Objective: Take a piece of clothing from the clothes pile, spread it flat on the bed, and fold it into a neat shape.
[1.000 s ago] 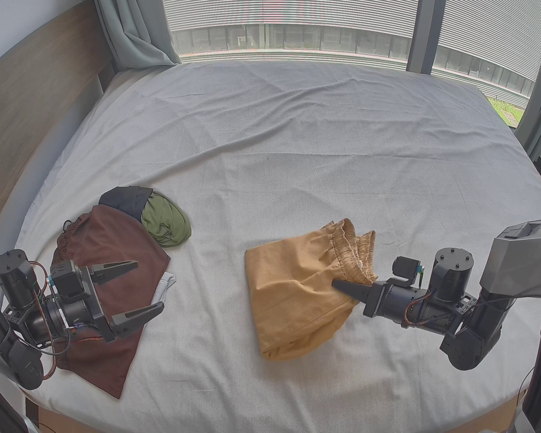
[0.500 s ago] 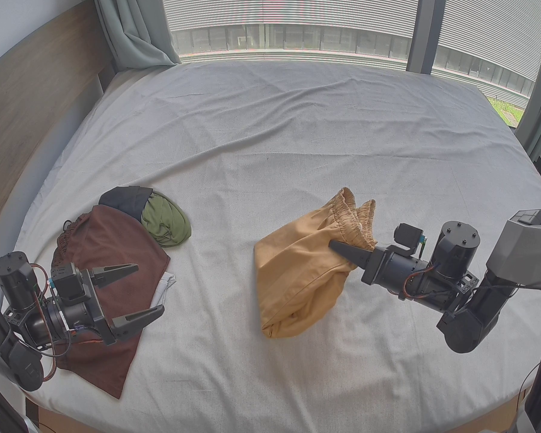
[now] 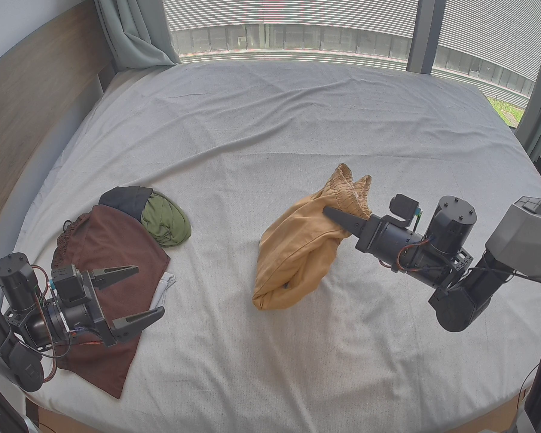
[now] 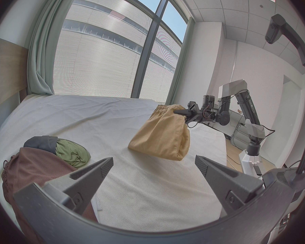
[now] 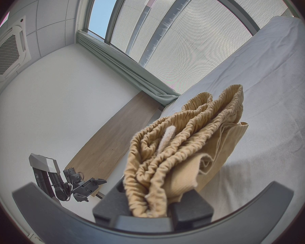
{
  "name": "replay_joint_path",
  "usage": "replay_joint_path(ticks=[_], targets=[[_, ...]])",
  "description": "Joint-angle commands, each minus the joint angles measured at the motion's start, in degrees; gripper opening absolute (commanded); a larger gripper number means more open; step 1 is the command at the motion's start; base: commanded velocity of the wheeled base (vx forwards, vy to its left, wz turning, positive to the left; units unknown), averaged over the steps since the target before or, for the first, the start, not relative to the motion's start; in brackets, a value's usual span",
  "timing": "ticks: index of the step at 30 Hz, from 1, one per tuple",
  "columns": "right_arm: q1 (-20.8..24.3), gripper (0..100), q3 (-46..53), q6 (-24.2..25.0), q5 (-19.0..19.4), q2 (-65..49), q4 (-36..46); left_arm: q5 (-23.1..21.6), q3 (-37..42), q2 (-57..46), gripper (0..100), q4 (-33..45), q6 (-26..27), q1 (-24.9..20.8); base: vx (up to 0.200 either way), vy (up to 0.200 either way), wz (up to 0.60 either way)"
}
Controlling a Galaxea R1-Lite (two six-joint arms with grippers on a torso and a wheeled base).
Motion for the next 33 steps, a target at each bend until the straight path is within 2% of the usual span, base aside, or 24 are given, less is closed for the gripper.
replay_joint_path(ticks=[1,3,4,8,22,29,33], targets=[[-0.54,0,-5.47,0.6,1.43,1.15,2.78,0.02,0.04,0.18,100,-0.03,0.05,0.02,0.0,0.0,0.0],[-0.71,0,-6.52,0.86,1.52,1.59,3.31,0.02,0.04,0.18,100,-0.03,0.05,0.02,0.0,0.0,0.0],[-0.89,0,-10.83,1.39,1.61,2.82,5.33,0.02,0.04,0.18,100,-0.03,-0.03,0.02,0.0,0.0,0.0],[-0.98,0,-17.77,1.91,1.79,4.14,9.72,-0.07,0.12,0.09,100,-0.03,0.05,0.02,0.0,0.0,0.0],[-1.68,0,-37.19,7.19,2.4,10.56,17.11,-0.51,0.12,0.18,100,-0.03,-0.03,0.02,0.0,0.0,0.0],[-3.79,0,-42.47,8.68,2.75,19.52,16.76,-0.6,0.12,0.18,100,-0.03,-0.12,0.2,0.0,0.0,0.0],[-4.58,0,-43.26,8.68,2.75,20.93,16.67,-0.86,0.12,0.18,100,-0.03,-0.12,0.2,0.0,0.0,0.0]])
